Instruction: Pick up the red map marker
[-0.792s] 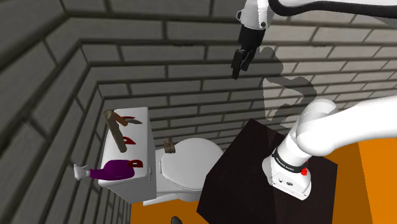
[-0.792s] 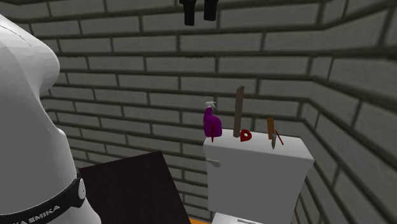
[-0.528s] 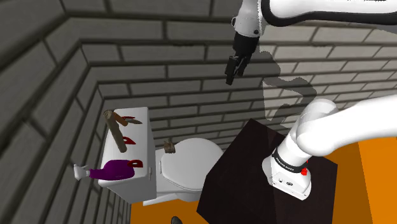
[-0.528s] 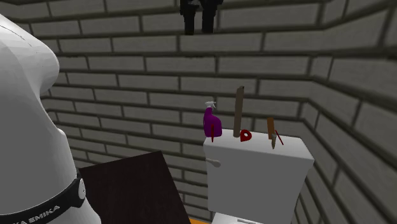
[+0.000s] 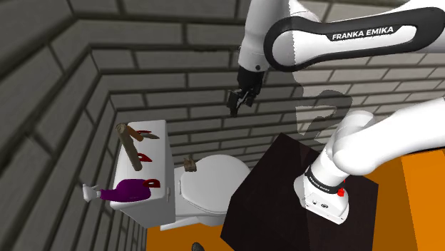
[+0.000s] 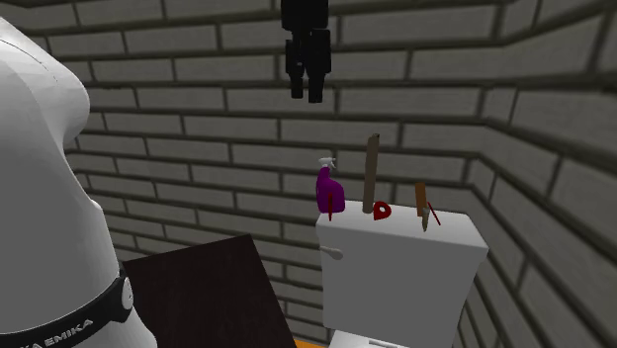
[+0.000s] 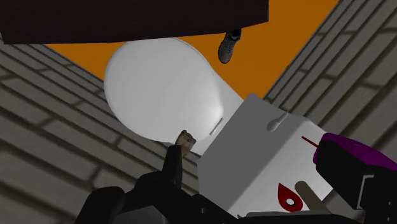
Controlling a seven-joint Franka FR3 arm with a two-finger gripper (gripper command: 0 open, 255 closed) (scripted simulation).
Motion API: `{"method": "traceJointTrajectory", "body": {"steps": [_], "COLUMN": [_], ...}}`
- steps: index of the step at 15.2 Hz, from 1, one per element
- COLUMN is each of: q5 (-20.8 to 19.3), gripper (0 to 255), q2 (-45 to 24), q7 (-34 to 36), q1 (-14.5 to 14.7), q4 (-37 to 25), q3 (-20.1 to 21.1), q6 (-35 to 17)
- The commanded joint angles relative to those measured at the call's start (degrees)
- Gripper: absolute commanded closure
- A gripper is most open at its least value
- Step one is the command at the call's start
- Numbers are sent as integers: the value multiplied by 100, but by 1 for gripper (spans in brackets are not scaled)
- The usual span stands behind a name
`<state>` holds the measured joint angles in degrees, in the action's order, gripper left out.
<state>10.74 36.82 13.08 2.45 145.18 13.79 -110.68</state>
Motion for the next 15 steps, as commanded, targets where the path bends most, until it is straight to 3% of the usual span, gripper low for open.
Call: {"method": "traceJointTrajectory", "body": {"steps": [1, 9, 12, 15], "q5": [98, -17, -374, -1003], "gripper": [0, 0, 0, 0], "q2": [-262, -1762, -2467, -3249], "q7": [311, 1636, 2290, 3101], "q1": [33, -80, -218, -354], "q4": [90, -88, -310, -618], "q3": [263, 1277, 1651, 1960], "q6": [-426, -1958, -2471, -2900]}}
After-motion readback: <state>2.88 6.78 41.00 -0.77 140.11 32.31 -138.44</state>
